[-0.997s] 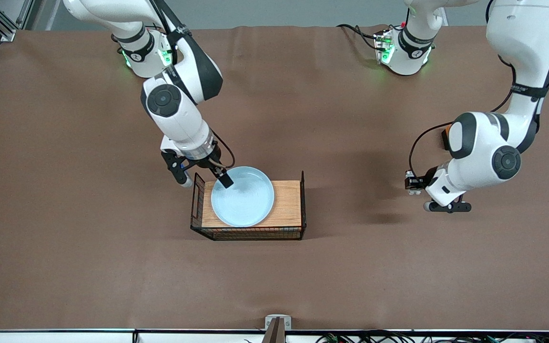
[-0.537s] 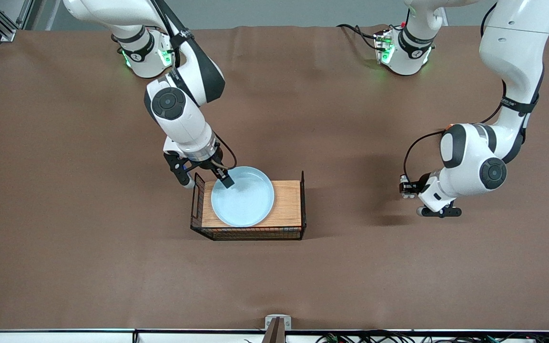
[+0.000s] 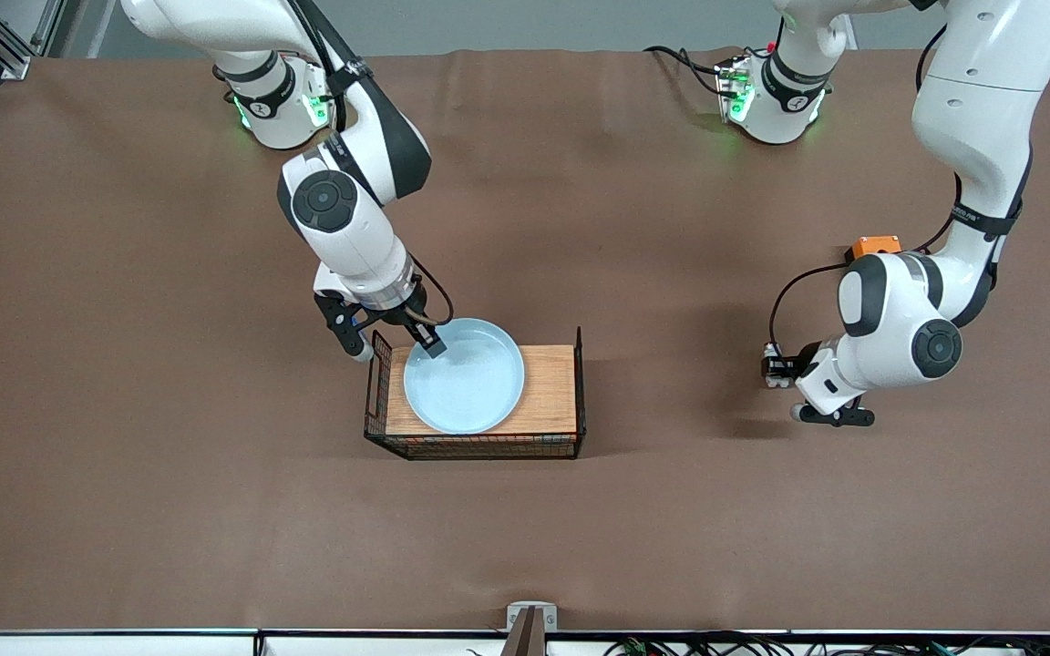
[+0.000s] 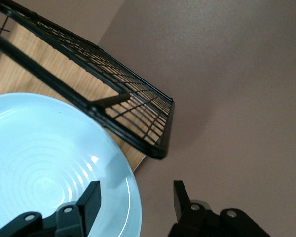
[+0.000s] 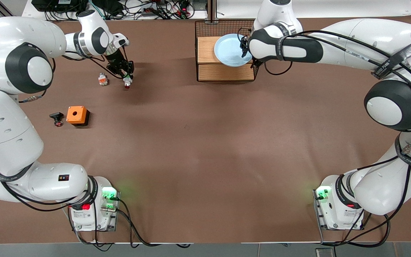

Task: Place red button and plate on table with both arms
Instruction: 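Lower the green switch onto the table and open the left gripper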

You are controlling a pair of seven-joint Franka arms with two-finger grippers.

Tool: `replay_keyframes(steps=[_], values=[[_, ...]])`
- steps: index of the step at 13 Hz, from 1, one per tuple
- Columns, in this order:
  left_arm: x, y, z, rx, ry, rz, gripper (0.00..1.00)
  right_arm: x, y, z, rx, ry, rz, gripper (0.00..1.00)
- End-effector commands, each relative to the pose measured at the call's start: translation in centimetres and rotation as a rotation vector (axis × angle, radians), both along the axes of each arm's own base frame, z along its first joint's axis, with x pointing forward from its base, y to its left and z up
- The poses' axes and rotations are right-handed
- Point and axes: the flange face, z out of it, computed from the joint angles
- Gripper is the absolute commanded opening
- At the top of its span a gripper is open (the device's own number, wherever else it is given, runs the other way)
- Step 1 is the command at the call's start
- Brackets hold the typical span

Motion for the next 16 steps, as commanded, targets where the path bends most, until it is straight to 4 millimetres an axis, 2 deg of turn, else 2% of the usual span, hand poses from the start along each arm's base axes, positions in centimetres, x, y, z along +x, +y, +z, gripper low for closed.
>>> replay_keyframes(steps=[1,2,3,5,7,9,13,16], values=[[0.4,0.7,-0.1,0.006,-0.011,-0.023,0.49,0.1,0.4,-0.1,-0.018,-0.011,-0.004,0.57],[0.5,0.3,0.0,0.007,-0.013,-0.025,0.96,0.1,0.4,-0.1,-0.018,-0.011,-0.004,0.54],[0.7,0.3,0.4,0.008,-0.017,-0.012,1.0,0.0,0.5,-0.1,-0.017,-0.009,-0.004,0.53],[1.2,0.5,1.9,0.004,-0.036,-0.005,1.0,0.2,0.2,-0.1,-0.018,-0.007,0.0,0.51],[1.7,0.4,6.2,0.003,-0.035,-0.011,1.0,0.6,0.2,-0.2,-0.017,-0.008,0.001,0.49],[1.8,0.1,11.0,0.008,-0.022,-0.01,1.0,0.9,0.3,-0.1,-0.015,-0.012,0.004,0.39],[2.0,0.2,21.3,0.024,-0.049,0.039,1.0,1.0,0.3,-0.2,-0.015,-0.011,0.005,0.31],[2.5,0.4,27.9,0.023,-0.03,0.016,1.0,1.1,0.1,-0.6,-0.02,-0.005,0.009,0.18]])
